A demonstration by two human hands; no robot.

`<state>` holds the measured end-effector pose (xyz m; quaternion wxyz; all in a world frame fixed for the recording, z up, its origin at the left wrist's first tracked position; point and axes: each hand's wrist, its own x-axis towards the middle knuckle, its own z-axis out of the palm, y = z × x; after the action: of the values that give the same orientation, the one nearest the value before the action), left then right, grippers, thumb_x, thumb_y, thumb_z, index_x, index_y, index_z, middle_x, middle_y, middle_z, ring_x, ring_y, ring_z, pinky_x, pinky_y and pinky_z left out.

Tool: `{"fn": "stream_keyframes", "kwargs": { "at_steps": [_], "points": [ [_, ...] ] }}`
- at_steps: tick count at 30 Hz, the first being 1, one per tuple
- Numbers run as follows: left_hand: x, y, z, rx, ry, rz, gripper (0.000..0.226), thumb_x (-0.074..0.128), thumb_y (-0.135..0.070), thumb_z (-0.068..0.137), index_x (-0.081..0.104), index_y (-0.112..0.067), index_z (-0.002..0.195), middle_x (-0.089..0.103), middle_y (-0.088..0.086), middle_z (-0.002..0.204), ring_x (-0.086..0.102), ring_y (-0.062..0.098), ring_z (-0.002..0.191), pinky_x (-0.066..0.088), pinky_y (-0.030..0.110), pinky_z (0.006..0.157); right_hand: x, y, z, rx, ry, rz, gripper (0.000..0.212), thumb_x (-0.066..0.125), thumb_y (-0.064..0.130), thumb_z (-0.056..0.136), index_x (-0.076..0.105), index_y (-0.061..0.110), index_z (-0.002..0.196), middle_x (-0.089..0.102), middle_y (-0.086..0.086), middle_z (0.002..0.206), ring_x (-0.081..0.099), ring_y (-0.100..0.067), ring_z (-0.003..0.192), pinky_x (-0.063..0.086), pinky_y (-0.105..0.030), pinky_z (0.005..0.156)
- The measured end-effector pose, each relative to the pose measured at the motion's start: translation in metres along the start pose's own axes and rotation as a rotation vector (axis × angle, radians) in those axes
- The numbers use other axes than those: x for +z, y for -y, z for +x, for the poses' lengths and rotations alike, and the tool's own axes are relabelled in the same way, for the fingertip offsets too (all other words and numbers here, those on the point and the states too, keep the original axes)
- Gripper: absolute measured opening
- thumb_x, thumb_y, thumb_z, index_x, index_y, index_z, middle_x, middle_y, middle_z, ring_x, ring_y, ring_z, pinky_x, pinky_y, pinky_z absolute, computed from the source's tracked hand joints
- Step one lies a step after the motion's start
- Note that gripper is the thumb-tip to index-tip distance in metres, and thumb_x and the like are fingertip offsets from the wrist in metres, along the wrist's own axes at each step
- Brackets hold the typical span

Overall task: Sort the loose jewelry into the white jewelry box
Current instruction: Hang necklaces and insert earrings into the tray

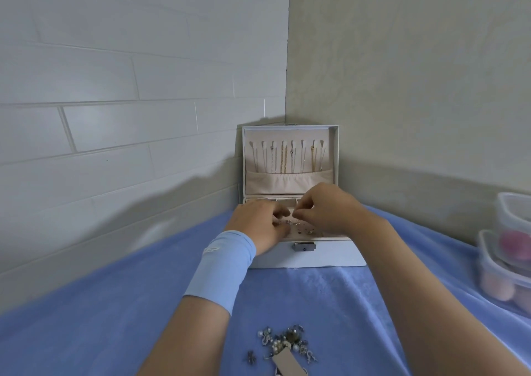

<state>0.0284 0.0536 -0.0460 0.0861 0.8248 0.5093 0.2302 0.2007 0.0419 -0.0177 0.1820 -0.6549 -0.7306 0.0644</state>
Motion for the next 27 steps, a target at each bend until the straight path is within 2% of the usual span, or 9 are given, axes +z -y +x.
{"fn": "stream_keyframes", "kwargs": {
  "at_steps": [2,4,8,11,15,17,20,23,27],
  "points": [
    [-0.002,0.0,-0.003,0.006,-0.028,-0.052,0.034,0.064,-0.038,0.087,0.064,-0.035,0.121,0.062,-0.012,0.122,0.049,0.013,0.122,0.04,0.034,0.105,-0.002,0.002,-0.008,0.009,-0.022,-0.036,0.017,0.064,0.033,0.094,0.08,0.028,0.092,0.073,0.011,0.084,0.065,-0.009,0.081,0.052,-0.026,0.068],
    [-0.006,-0.003,-0.009,0.034,-0.054,-0.067,0.031,0.065,-0.037,0.087,0.064,-0.035,0.118,0.062,-0.014,0.117,0.047,0.011,0.118,0.04,0.033,0.103,-0.004,0.004,-0.02,-0.002,-0.052,-0.04,0.016,0.063,0.035,0.094,0.078,0.031,0.092,0.074,0.011,0.086,0.066,-0.011,0.084,0.055,-0.029,0.071],
    [-0.02,-0.008,-0.032,0.071,-0.04,-0.105,0.015,0.065,-0.033,0.086,0.064,-0.035,0.101,0.06,-0.015,0.099,0.051,0.007,0.094,0.043,0.024,0.085,-0.009,0.018,-0.049,-0.094,0.044,0.123,0.011,0.069,0.033,0.09,0.079,0.03,0.086,0.075,0.009,0.083,0.066,-0.01,0.079,0.056,-0.031,0.076],
    [-0.029,-0.006,-0.058,0.023,0.082,-0.107,0.015,0.063,-0.025,0.084,0.06,-0.036,0.093,0.057,-0.017,0.09,0.053,0.002,0.077,0.044,0.023,0.073,-0.005,0.028,-0.072,-0.182,0.249,0.123,0.012,0.074,0.025,0.086,0.08,0.034,0.092,0.071,0.017,0.085,0.064,-0.003,0.084,0.051,-0.021,0.08],
    [-0.031,-0.001,-0.094,-0.03,0.344,-0.075,0.009,0.066,-0.028,0.087,0.065,-0.036,0.091,0.06,-0.017,0.087,0.055,0.0,0.073,0.042,0.019,0.068,0.007,0.032,-0.095,-0.169,0.486,0.079,0.023,0.08,0.023,0.08,0.079,0.041,0.094,0.073,0.017,0.089,0.066,-0.004,0.087,0.054,-0.026,0.088],
    [-0.029,0.0,-0.106,-0.049,0.45,-0.078,0.008,0.069,-0.033,0.086,0.071,-0.036,0.093,0.061,-0.02,0.085,0.056,-0.003,0.073,0.041,0.016,0.069,0.012,0.032,-0.104,-0.157,0.574,0.031,0.027,0.082,0.024,0.077,0.078,0.043,0.096,0.072,0.021,0.088,0.062,0.003,0.079,0.052,-0.019,0.08],
    [-0.03,-0.002,-0.113,-0.073,0.512,-0.06,0.013,0.075,-0.04,0.081,0.074,-0.037,0.094,0.064,-0.023,0.081,0.058,-0.006,0.074,0.04,0.012,0.067,0.018,0.032,-0.108,-0.116,0.554,0.045,0.022,0.083,0.026,0.076,0.079,0.043,0.089,0.074,0.012,0.083,0.059,0.002,0.068,0.049,-0.019,0.072],
    [-0.035,-0.002,-0.113,-0.077,0.548,-0.036,0.016,0.075,-0.037,0.081,0.077,-0.035,0.097,0.069,-0.022,0.085,0.062,-0.004,0.08,0.043,0.013,0.069,0.021,0.029,-0.108,-0.084,0.528,0.147,0.012,0.081,0.024,0.079,0.08,0.035,0.085,0.071,0.006,0.067,0.06,-0.003,0.06,0.048,-0.02,0.066],
    [-0.032,0.0,-0.112,-0.096,0.556,0.01,0.016,0.078,-0.036,0.079,0.078,-0.035,0.094,0.068,-0.024,0.081,0.063,-0.002,0.083,0.049,0.018,0.075,0.024,0.025,-0.107,-0.079,0.44,0.303,0.011,0.078,0.016,0.083,0.079,0.026,0.089,0.072,0.003,0.07,0.06,-0.005,0.056,0.048,-0.017,0.054]
  ]
}}
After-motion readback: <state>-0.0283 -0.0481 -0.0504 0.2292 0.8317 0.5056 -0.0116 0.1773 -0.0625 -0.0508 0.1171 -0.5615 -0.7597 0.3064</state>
